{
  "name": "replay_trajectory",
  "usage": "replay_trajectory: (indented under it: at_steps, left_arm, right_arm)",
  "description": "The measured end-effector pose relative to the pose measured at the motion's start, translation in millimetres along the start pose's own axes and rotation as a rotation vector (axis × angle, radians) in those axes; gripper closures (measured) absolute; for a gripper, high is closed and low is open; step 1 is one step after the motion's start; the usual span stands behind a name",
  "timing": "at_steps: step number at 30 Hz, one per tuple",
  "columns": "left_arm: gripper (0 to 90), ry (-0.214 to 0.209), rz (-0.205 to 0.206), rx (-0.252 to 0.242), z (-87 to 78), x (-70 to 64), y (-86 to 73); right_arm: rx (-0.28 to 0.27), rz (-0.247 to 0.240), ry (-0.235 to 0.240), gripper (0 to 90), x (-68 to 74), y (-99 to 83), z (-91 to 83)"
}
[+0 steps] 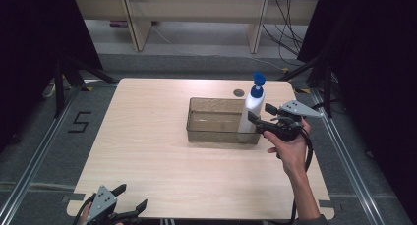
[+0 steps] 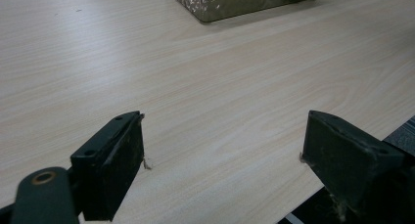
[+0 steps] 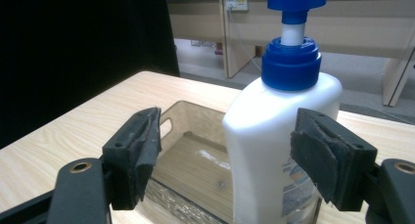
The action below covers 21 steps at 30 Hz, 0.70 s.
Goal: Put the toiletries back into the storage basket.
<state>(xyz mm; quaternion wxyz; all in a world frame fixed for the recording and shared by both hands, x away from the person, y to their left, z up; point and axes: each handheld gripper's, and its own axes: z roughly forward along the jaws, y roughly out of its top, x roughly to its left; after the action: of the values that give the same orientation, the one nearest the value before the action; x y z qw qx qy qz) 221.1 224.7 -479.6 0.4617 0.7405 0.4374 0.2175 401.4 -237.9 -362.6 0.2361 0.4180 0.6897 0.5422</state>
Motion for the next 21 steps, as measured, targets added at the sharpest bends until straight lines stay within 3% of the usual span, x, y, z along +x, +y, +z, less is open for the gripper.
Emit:
replay_trajectory:
  at_steps: [7,8,10,11,12,17,18,21]
  left_arm:
    - [14.8,0.003,-0.003,0.001,-1.9,-1.9,0.4]
    - [14.8,-0.007,-0.006,-0.016,-0.6,-1.3,-0.3]
    - [14.8,0.0,-0.002,-0.009,-1.2,-1.1,-0.3]
    - [14.9,-0.002,-0.004,-0.012,-0.8,-1.4,-0.4]
    - [14.8,-0.009,-0.005,-0.019,0.1,-1.7,-0.7]
    - [14.9,-0.006,-0.003,-0.014,-0.4,-1.5,-0.6]
    - [14.8,-0.002,-0.004,-0.014,-0.7,-1.4,-0.6]
    - [14.8,0.0,-0.003,-0.013,-0.9,-1.2,-0.6]
  right_arm:
    - [0.001,0.013,0.007,27.4,5.4,-1.5,-1.5]
    - [-0.004,-0.009,0.007,27.4,4.2,-1.5,-1.3]
    - [0.005,0.005,0.016,27.4,5.4,-2.3,-2.0]
    - [0.002,-0.011,0.01,27.4,4.5,-2.2,-2.5]
    - [0.004,0.009,0.019,27.4,5.5,-3.0,-2.9]
    - [-0.003,0.009,0.015,27.3,5.8,-3.9,-4.8]
    - [-0.003,-0.011,0.013,27.2,5.8,-4.2,-6.5]
    - [-0.008,-0.009,0.013,26.6,6.7,-5.4,-7.2]
